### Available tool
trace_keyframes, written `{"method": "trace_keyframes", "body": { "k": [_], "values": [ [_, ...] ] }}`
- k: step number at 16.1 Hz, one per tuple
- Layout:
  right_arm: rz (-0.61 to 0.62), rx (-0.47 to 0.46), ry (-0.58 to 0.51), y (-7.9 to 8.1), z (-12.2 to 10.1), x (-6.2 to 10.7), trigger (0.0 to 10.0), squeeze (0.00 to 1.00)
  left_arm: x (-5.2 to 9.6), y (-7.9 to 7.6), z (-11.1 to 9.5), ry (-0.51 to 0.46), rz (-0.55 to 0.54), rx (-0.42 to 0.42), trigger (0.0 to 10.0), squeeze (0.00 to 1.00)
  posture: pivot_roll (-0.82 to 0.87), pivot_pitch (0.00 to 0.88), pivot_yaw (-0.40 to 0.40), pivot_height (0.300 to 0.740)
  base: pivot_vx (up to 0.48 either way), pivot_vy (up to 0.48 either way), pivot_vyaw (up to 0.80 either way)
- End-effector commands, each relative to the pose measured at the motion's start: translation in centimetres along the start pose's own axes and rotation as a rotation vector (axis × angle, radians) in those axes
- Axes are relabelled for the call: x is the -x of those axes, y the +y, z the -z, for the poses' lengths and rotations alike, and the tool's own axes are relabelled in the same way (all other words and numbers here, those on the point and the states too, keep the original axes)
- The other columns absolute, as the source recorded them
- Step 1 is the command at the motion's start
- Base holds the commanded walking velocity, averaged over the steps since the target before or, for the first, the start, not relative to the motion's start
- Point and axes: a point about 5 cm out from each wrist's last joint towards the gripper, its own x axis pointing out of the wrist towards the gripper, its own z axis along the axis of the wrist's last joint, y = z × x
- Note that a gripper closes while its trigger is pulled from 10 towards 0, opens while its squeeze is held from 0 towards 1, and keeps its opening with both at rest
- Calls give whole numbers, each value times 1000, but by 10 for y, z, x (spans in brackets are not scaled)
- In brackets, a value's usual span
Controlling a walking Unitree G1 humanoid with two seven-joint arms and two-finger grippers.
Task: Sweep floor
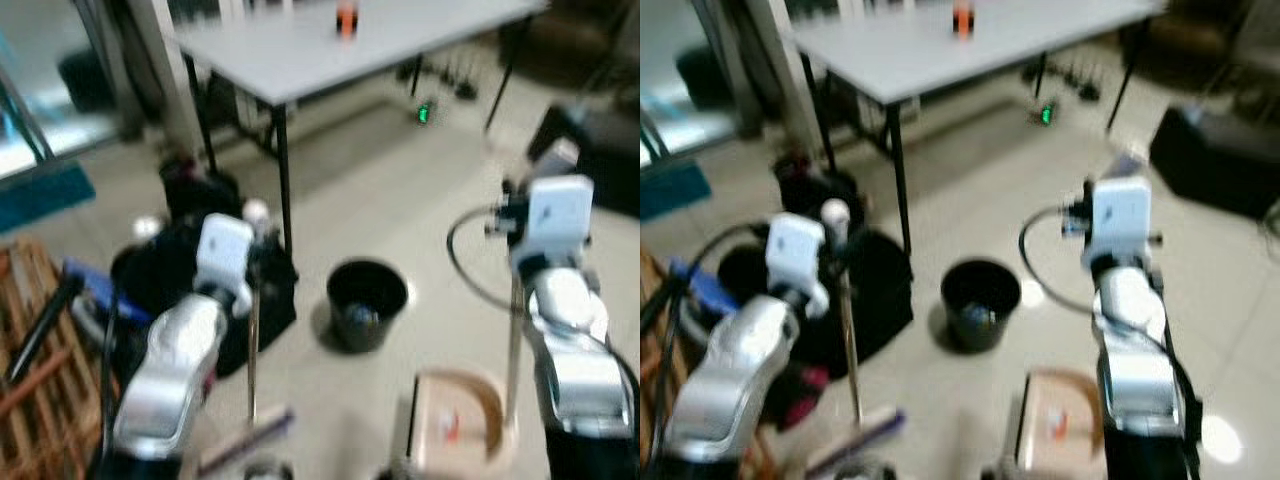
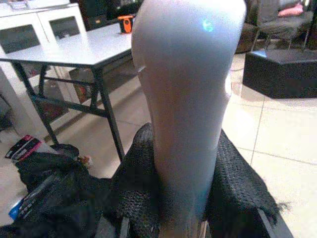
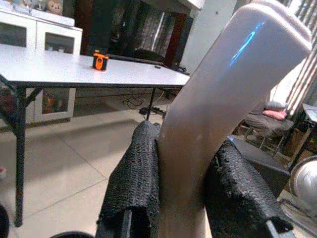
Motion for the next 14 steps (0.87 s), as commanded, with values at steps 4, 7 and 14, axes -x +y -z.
{"method": "trace_keyframes", "body": {
  "k": [4,7,14],
  "values": [
    [12,-18,73,-4,8,8,10000,0,-2,-3,-8,-33,26,-9,10000,0,-85,3,23,740,-260,0,0],
    [57,-25,102,-6,11,10,10000,0,-3,-2,-8,-35,28,-9,10000,0,-86,0,25,740,-255,0,-800],
    [62,-52,98,-3,5,12,10000,0,-4,-2,-7,-42,36,-1,10000,0,-87,0,23,740,-181,0,-800]
  ]
}}
